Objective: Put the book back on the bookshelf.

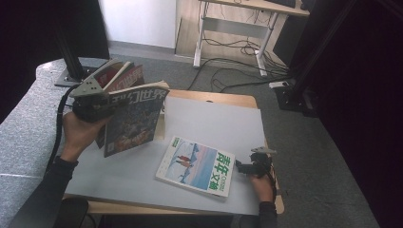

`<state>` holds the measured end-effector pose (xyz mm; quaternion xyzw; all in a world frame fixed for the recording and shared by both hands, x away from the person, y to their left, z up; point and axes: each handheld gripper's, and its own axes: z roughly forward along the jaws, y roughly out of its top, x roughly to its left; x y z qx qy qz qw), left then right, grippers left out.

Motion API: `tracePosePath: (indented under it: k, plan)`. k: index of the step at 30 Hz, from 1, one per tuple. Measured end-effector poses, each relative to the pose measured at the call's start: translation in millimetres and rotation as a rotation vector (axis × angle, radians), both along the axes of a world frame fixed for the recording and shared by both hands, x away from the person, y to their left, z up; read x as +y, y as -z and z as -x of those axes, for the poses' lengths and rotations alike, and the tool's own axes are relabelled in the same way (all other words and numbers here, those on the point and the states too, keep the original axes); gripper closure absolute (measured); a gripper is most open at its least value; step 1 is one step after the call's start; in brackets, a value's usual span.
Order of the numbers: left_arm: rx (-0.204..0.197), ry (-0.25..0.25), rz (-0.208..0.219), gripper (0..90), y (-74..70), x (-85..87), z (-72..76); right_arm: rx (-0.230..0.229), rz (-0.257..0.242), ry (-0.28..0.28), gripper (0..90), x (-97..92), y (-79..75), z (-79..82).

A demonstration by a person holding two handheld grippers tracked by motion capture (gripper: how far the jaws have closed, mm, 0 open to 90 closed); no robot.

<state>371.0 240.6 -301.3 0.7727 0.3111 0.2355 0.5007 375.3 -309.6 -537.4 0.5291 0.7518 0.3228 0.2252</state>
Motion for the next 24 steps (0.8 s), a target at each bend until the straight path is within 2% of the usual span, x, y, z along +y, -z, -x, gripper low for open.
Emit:
tracePosePath:
  k: [18, 24]
  plan:
    - [0.017, -0.143, 0.030, 82.4, 0.4, 42.4, -4.1, -0.001, 0.002, -0.001, 1.3, -0.1, 0.1, 0.1]
    - [0.021, -0.179, 0.041, 82.4, 3.7, 49.2, -10.4, 0.000, 0.001, 0.000, 1.3, 0.0, 0.0, 0.1]
